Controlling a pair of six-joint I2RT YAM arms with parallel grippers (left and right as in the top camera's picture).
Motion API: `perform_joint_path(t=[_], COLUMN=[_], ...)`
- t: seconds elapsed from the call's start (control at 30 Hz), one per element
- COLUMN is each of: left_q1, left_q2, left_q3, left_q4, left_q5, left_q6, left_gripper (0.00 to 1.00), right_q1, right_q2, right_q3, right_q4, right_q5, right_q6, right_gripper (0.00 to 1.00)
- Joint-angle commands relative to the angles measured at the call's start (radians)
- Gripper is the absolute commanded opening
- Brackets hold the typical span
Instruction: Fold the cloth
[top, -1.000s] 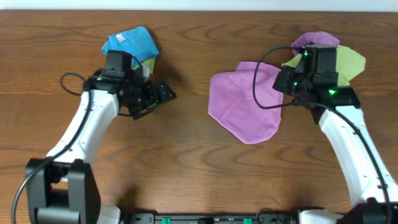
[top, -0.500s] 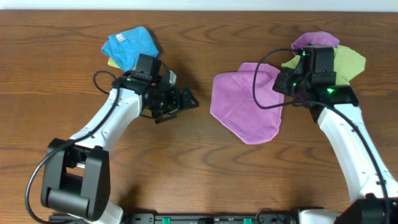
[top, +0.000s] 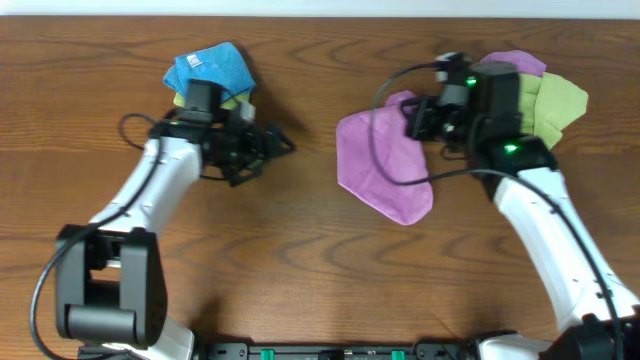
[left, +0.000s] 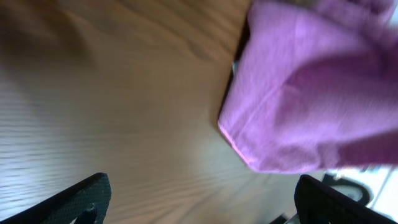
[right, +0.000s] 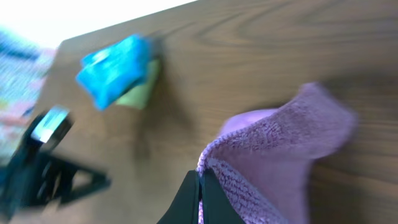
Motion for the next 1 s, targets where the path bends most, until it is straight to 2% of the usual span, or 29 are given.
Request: perform_joint_path(t=[0.0, 0.37, 0.5, 0.57, 0.63, 0.77, 0.83, 0.97], left_q1=[0.112, 0.493, 0.568, 0.581, 0.583, 0.583, 0.584, 0.584], left_q2=[0.005, 0.005, 0.005, 0.005, 0.005, 0.005, 0.005, 0.005], left_q3=[0.038, 0.095, 0.095, 0.095, 0.095, 0.095, 0.095, 0.095], left_q4=[0.0, -0.005, -0.006, -0.006, -0.005, -0.005, -0.005, -0.008], left_q5=[0.048, 0.185, 0.222, 0.23, 0.23, 0.229, 0.228, 0.23], left_q6=[0.004, 0.05, 0.061, 0.073, 0.087, 0.095, 0.099, 0.107], left_gripper=[0.96, 0.99, 1.0, 1.0, 1.0, 0.99, 0.99, 0.99], right_q1=[0.121, 0.496, 0.563, 0.572, 0.564, 0.536, 0.534, 0.528], right_q2=[0.029, 0.275, 0.331, 0.328, 0.323, 0.32, 0.32, 0.32], right_q3=[-0.001, 0.0, 0.0, 0.0, 0.003, 0.02, 0.026, 0.032], right_q4=[0.029, 0.212, 0.274, 0.274, 0.274, 0.267, 0.265, 0.259], right_q5=[-0.074, -0.243, -0.383, -0.375, -0.366, -0.375, -0.382, -0.366], right_q6=[0.006, 0.068, 0.063, 0.06, 0.059, 0.06, 0.06, 0.06], right_gripper=[0.01, 0.02, 0.12, 0.21, 0.34, 0.5, 0.52, 0.49])
